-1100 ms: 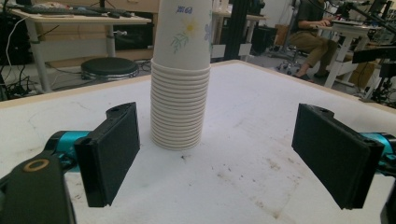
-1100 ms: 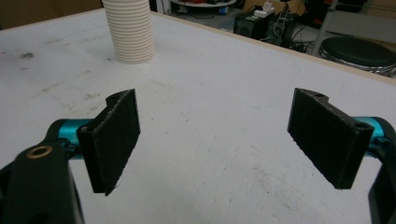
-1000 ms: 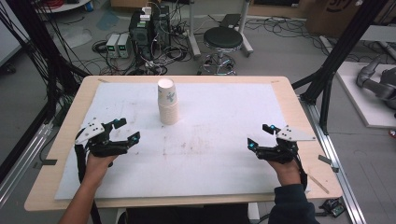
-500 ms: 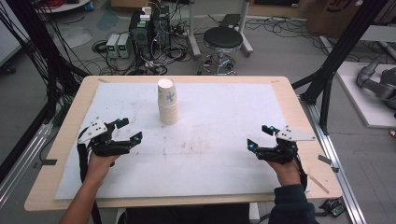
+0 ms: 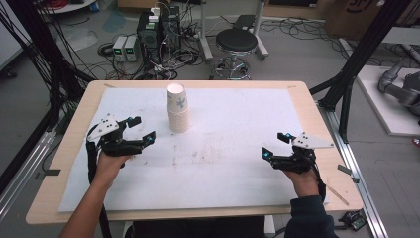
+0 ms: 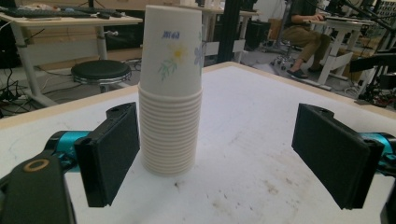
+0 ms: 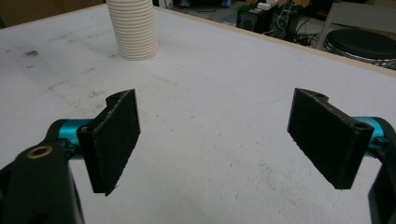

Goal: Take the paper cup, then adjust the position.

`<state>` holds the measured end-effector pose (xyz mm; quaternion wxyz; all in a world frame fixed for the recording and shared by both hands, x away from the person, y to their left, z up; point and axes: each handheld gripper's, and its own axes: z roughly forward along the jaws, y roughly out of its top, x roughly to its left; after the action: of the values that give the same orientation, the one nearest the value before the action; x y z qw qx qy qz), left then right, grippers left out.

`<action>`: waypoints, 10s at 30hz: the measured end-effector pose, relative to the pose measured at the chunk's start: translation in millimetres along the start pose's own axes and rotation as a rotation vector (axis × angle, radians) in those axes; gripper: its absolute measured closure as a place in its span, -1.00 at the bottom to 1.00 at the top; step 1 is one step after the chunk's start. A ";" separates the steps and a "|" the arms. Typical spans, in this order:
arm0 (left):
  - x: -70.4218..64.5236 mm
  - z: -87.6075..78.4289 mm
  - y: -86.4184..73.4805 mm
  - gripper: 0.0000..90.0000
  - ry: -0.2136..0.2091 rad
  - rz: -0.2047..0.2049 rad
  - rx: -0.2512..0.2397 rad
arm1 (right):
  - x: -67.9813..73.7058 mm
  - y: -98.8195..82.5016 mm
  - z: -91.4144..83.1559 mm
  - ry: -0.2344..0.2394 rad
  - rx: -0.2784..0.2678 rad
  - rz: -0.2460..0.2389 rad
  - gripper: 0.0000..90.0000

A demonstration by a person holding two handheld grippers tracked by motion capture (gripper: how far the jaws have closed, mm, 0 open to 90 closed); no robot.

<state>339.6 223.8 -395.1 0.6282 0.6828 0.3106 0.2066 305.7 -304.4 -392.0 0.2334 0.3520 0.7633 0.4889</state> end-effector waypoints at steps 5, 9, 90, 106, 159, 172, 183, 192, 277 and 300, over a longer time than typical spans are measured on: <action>3.4 13.3 22.6 -0.66 -0.018 0.016 0.007 | 0.8 1.0 1.6 0.013 0.005 0.002 -0.62; 7.2 25.0 39.4 -0.66 -0.041 0.013 0.029 | 0.2 1.5 0.5 0.016 0.003 0.006 -0.62; 25.4 65.8 142.2 -0.21 -0.025 0.032 -0.045 | 7.1 4.2 4.8 0.053 0.002 0.007 -0.62; 1.6 17.1 106.5 -0.20 -0.100 0.038 -0.019 | 16.6 7.9 16.1 0.135 0.014 -0.005 -0.62; -86.8 66.8 25.4 -0.20 -0.450 0.061 0.153 | 76.1 31.2 70.8 0.464 0.020 -0.115 -0.62; -105.8 85.1 20.3 -0.20 -0.516 0.059 0.166 | 87.7 28.7 77.1 0.518 0.028 -0.142 -0.62; -117.2 94.9 19.2 -0.20 -0.566 0.045 0.162 | 94.0 24.9 81.5 0.561 0.027 -0.148 -0.62; -116.1 95.8 19.8 -0.20 -0.586 0.017 0.130 | 93.2 22.8 83.3 0.595 -0.001 -0.140 -0.46; -100.3 80.2 31.8 -0.17 -0.641 0.212 0.437 | 106.9 70.5 80.3 0.568 0.373 -0.439 -0.56; -87.4 56.2 11.9 -0.17 -0.579 0.085 0.120 | 76.1 26.1 57.5 0.531 -0.071 -0.144 -0.56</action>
<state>316.2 122.8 -380.9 0.6400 0.7616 0.1011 0.0108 305.0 -205.5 -393.0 0.0714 0.1478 0.8032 0.5727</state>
